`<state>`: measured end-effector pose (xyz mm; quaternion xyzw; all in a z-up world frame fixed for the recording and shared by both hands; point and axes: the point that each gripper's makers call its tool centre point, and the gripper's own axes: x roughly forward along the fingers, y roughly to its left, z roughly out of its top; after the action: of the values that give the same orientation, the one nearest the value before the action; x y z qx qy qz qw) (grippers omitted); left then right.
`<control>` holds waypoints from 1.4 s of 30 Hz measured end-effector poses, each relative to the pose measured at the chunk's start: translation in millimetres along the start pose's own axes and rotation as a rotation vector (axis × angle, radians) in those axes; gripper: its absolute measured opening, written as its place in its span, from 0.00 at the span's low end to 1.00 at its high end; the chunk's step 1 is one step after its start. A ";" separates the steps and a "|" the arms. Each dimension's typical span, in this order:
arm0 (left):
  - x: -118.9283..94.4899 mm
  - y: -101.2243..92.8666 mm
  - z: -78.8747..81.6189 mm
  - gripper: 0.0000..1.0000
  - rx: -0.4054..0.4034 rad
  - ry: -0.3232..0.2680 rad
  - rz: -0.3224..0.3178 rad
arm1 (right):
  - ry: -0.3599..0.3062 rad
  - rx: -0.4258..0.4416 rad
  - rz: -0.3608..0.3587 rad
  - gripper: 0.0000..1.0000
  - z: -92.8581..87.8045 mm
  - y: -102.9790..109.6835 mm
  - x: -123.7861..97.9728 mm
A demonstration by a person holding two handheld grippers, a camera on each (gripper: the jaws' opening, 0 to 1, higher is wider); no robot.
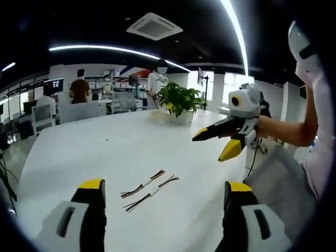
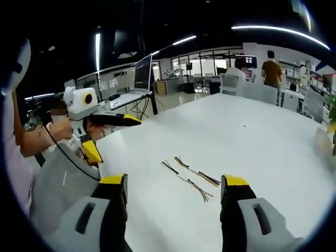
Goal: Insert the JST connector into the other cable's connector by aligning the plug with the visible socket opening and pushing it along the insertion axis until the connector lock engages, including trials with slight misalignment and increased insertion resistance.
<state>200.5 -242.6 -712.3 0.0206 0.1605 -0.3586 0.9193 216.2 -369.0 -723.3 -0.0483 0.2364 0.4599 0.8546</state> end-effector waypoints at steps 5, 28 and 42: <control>-8.7 -5.5 -6.5 0.94 -0.034 0.003 0.006 | 0.029 0.036 -0.032 0.69 -11.2 3.4 -6.0; -16.1 -13.0 -32.8 0.96 -0.138 0.034 0.048 | 0.046 0.140 -0.193 0.69 -49.9 6.9 -30.2; -12.2 -10.3 -53.3 0.95 -0.060 0.139 0.058 | 0.090 0.075 -0.323 0.69 -60.7 -5.9 -39.3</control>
<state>170.2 -234.2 -758.2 0.0224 0.2339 -0.3245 0.9162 180.9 -420.6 -760.2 -0.0741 0.2807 0.3049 0.9070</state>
